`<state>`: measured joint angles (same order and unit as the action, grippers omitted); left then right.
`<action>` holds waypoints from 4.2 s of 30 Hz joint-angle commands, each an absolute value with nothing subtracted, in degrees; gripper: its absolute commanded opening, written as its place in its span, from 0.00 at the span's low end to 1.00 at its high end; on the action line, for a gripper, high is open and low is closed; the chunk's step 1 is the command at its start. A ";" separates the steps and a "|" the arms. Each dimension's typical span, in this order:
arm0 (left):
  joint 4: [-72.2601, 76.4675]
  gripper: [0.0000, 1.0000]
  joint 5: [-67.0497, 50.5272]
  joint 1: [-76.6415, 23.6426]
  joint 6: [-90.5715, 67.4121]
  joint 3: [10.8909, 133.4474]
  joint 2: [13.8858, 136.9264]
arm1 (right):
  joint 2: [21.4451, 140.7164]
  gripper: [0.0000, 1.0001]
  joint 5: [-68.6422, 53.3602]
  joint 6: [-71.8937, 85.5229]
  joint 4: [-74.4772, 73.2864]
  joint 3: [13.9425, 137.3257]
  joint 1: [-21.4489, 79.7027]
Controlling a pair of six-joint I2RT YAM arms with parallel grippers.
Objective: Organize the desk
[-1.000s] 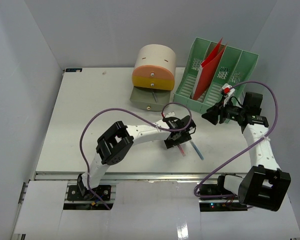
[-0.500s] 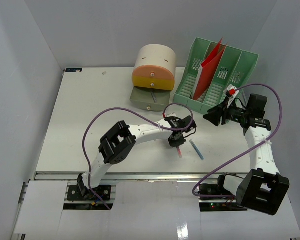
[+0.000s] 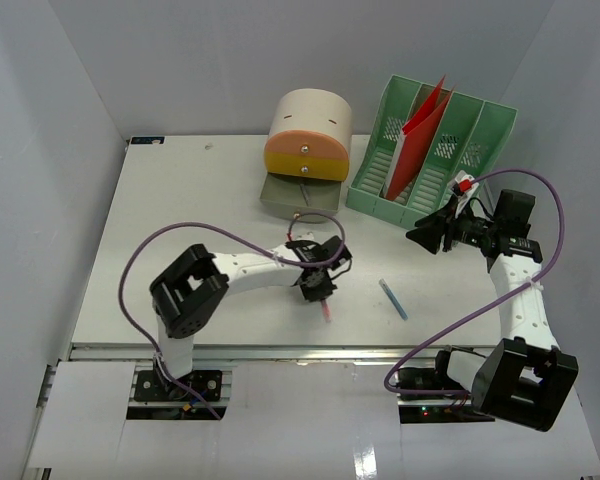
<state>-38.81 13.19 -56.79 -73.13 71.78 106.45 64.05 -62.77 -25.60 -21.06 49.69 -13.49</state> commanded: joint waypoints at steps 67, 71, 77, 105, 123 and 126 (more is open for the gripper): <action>-2.19 0.98 -10.20 -25.31 -56.94 6.10 16.90 | 85.01 0.08 -10.85 -46.97 -36.41 63.45 31.07; 2.98 0.98 -12.13 -25.31 -63.20 0.61 16.35 | 89.08 0.08 -9.04 -50.88 -30.66 76.87 37.18; 3.54 0.98 -13.54 -25.31 -64.07 0.18 18.49 | 106.20 0.15 -4.06 -49.88 -27.75 99.21 39.16; -6.01 0.98 -13.03 -25.22 -58.27 4.30 17.55 | 120.21 0.08 -32.84 -66.83 -46.96 106.01 41.44; -7.94 0.98 -11.69 -25.31 -57.52 4.99 17.53 | 132.09 0.16 16.18 -53.29 -9.50 103.90 42.57; -8.70 0.98 -11.43 -25.23 -57.31 5.36 17.14 | 133.76 0.18 17.75 -53.79 -7.04 105.73 42.28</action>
<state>-7.33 -12.43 -25.61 -58.43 2.90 17.47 131.64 9.58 -53.87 -15.10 101.95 42.70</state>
